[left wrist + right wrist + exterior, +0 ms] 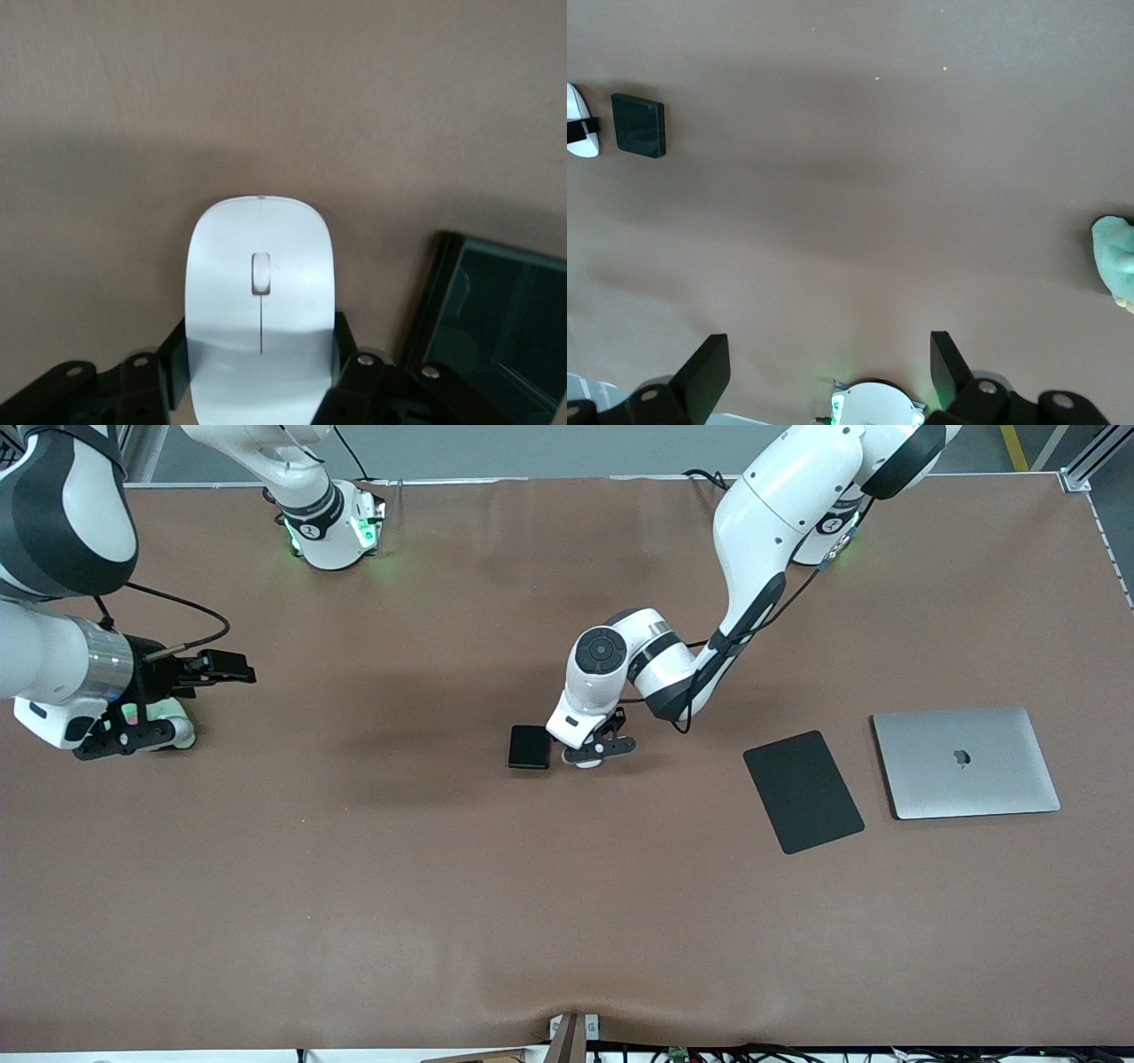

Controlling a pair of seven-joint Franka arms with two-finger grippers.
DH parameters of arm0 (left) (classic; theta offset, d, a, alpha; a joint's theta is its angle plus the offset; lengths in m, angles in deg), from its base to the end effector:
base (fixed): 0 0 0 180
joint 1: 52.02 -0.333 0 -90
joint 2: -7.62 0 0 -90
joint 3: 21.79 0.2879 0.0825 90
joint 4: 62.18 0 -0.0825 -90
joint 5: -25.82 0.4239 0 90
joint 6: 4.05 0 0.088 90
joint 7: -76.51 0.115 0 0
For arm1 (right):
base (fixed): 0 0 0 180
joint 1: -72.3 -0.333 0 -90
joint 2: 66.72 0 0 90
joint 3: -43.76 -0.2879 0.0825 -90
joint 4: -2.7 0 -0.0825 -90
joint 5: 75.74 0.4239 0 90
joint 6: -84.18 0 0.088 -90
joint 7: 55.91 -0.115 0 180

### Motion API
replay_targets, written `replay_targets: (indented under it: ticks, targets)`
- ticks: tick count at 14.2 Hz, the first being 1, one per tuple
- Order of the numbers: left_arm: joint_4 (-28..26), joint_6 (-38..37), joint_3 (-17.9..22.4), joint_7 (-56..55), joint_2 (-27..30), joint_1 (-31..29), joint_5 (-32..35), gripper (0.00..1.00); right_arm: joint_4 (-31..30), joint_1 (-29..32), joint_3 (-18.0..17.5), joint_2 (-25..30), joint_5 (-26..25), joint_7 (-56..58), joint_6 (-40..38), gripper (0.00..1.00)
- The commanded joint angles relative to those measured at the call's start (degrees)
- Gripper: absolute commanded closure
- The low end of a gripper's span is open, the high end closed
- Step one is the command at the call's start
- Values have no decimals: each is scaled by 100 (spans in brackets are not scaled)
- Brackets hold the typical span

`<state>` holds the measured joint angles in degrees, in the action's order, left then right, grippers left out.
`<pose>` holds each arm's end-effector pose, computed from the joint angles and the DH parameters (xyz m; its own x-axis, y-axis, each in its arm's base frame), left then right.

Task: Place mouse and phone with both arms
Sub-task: 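Carry the mouse toward the black pad while the right gripper reaches the phone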

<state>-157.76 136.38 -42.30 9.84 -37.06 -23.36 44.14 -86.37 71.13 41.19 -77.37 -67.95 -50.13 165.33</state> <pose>0.4652 -0.5144 0.1207 0.9861 0.1663 -0.0016 0.1660 -0.9832 0.0760 0.6107 0.0555 0.4748 0.9358 0.1837 -0.3008 0.1359 -0.9755 -0.1730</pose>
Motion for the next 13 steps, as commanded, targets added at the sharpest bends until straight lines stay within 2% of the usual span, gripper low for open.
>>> replay_targets:
  ticks: [1,4,9,13]
  targets:
    - [4,11,30,-215,204,-149,304,100,118,-216,2,-104,47,-427,111,0]
    - [4,-471,21,74,591,-404,313,100,109,-445,2,-201,82,-840,313,0]
    - [-31,-1806,-31,1215,1303,-1089,261,100,66,-752,2,-447,249,-1288,752,0]
    - [-136,-2493,-40,1972,1576,-1722,234,100,57,-1130,2,-631,249,-1746,1042,0]
